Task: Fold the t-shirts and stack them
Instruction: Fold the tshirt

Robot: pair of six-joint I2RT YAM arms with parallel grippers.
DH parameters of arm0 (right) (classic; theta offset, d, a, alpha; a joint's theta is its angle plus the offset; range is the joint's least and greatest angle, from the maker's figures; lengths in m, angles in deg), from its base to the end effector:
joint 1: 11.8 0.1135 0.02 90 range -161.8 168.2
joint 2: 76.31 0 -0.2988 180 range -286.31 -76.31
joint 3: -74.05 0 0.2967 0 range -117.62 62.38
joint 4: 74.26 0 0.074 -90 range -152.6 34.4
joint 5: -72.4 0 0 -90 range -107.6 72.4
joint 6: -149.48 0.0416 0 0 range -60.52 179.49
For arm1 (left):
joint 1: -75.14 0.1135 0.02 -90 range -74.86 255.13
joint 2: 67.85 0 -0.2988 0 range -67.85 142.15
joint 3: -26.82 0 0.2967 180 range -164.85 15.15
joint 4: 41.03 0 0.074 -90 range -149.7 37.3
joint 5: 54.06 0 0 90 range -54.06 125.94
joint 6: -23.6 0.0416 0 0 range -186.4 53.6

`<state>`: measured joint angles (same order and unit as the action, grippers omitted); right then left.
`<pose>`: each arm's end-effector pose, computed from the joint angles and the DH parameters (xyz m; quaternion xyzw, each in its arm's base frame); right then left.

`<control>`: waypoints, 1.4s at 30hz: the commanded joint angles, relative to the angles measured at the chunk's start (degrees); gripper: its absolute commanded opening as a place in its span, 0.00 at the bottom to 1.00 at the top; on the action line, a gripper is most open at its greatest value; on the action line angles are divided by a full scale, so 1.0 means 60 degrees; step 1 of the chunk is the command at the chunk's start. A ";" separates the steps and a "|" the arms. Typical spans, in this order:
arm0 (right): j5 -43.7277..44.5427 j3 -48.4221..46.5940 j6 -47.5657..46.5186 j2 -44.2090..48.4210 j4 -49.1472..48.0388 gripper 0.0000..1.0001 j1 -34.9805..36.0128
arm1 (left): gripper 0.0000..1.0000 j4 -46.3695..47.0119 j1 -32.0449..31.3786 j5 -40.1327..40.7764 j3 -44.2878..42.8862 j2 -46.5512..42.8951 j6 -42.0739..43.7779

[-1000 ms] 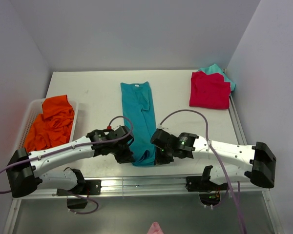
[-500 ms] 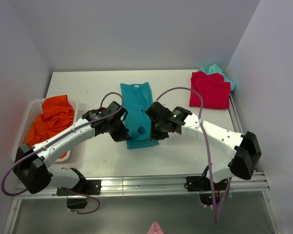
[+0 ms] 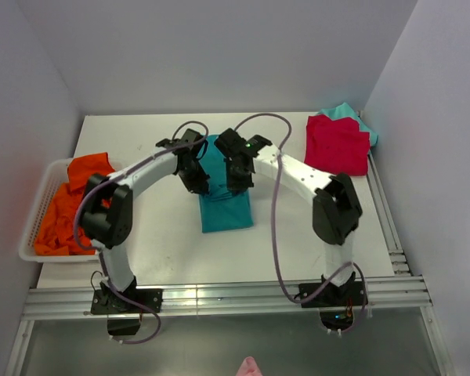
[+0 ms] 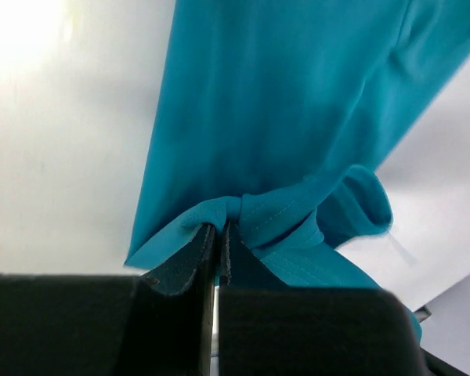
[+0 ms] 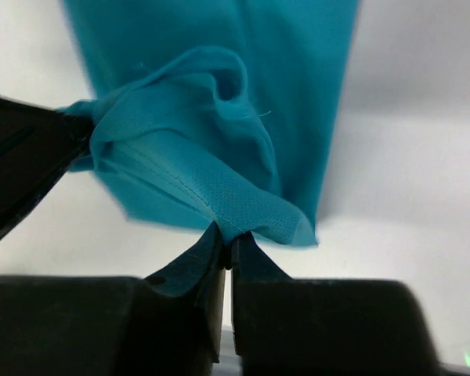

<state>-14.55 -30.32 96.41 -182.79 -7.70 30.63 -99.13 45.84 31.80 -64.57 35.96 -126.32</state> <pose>0.3287 0.2974 0.2815 -0.0422 0.9815 0.0980 0.1591 0.3644 -0.2080 0.2310 -0.2542 0.9516 -0.1441 0.0954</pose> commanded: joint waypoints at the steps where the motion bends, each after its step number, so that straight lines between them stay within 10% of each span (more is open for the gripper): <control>1: 0.0589 -0.1622 -0.0442 -0.1350 0.0738 0.09 -0.0538 | 0.04 -0.0156 0.0546 0.0061 -0.1487 0.1106 0.0991; 4: 0.0984 -0.3014 -0.0296 -0.2057 0.1352 0.55 -0.0876 | 0.53 -0.0536 0.1030 0.0104 -0.2819 0.1870 0.1051; 5: 0.1232 -0.3340 -0.0295 -0.2436 0.1659 0.85 -0.0934 | 0.68 -0.0798 0.1132 0.0148 -0.3131 0.2004 0.1080; 6: 0.1293 -0.3633 -0.0266 -0.2570 0.1792 1.00 -0.1080 | 0.99 -0.0917 0.1307 0.0250 -0.3438 0.2107 0.1081; 15: 0.1133 -0.2570 -0.0427 -0.1066 0.1224 1.00 -0.1974 | 1.00 -0.1549 0.1763 0.1027 -0.3796 0.1041 0.0847; 25: -0.1647 0.4560 0.0407 0.3388 -0.2613 1.00 -0.2019 | 1.00 0.0868 0.1002 0.0749 0.2441 -0.2460 -0.0192; 42: -0.2720 0.5959 0.1009 0.2484 -0.4769 0.92 -0.1843 | 0.98 0.2378 -0.0522 0.0236 0.3972 -0.2098 -0.1527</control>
<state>-30.40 6.68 101.77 -166.40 -33.39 19.18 -87.66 43.15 34.05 -39.61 21.93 -133.79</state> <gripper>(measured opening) 0.934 0.986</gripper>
